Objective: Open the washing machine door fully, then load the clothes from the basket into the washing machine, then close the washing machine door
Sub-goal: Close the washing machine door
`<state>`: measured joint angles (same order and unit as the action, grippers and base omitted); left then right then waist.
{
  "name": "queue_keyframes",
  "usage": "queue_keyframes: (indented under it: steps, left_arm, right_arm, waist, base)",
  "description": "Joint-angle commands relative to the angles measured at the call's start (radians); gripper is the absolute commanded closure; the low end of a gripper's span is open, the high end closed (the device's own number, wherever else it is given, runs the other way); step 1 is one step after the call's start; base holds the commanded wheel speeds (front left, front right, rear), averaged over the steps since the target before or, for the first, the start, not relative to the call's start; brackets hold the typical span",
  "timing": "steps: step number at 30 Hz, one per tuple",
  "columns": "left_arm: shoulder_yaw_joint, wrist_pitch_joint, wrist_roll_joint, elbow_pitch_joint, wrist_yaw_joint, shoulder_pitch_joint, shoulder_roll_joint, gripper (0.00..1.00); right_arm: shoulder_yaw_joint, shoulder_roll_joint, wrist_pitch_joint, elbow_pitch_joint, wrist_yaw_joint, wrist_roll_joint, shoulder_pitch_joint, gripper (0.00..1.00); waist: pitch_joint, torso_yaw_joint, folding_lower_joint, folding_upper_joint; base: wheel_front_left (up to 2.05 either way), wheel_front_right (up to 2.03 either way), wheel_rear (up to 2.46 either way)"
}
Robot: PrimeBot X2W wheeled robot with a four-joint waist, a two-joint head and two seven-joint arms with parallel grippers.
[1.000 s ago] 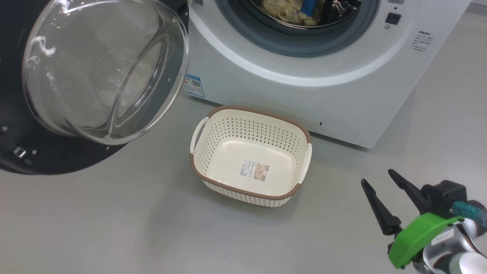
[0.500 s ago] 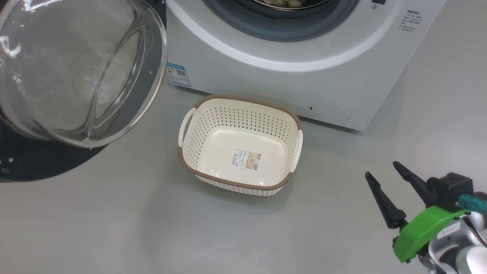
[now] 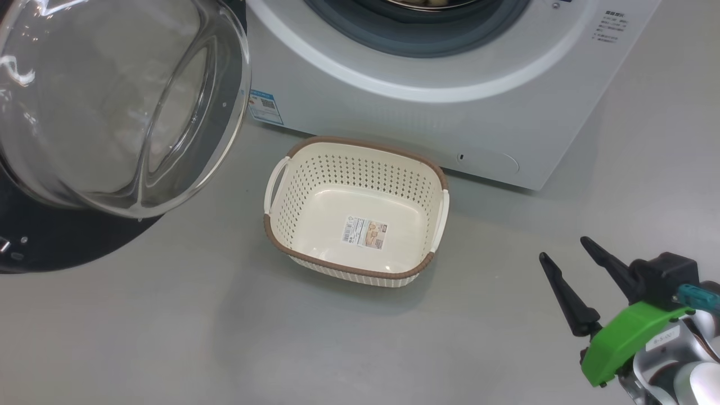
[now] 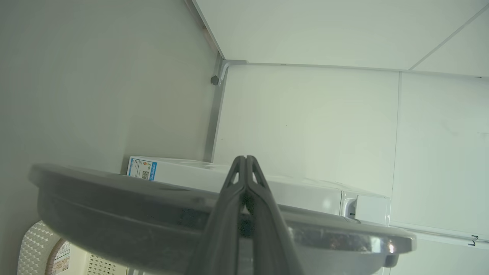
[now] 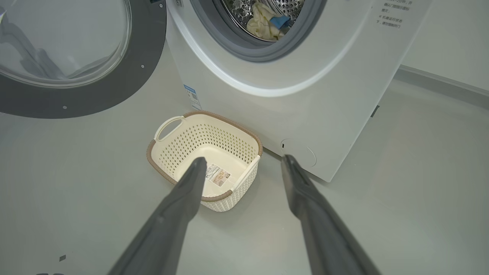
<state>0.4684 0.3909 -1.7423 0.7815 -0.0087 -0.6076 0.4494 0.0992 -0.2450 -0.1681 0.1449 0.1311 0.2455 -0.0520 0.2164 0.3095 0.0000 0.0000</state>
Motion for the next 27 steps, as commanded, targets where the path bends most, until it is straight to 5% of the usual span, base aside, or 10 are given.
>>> queue_keyframes:
  steps: [1,17,27]
  left_arm:
    - [-0.006,0.038,0.005,-0.04,-0.013,-0.025,0.045,1.0]
    - [-0.071,0.273,-0.032,-0.172,-0.06,0.064,0.0,1.0]
    - [-0.113,0.38,-0.071,-0.314,-0.069,0.121,-0.077,1.0]
  right_arm:
    - [0.016,-0.022,0.003,0.035,0.0,0.004,0.044,0.0]
    - [0.025,-0.005,0.03,0.002,0.0,0.007,0.067,0.0]
    - [0.035,0.012,0.048,-0.019,0.0,0.008,0.072,0.0]
  waist:
    - [0.0,0.0,0.0,0.0]
    - [0.009,-0.012,0.0,0.0]
    - [-0.005,-0.021,0.0,0.0]
  base:
    - [0.0,0.0,0.0]
    - [0.0,0.0,0.0]
    - [0.0,0.0,0.0]
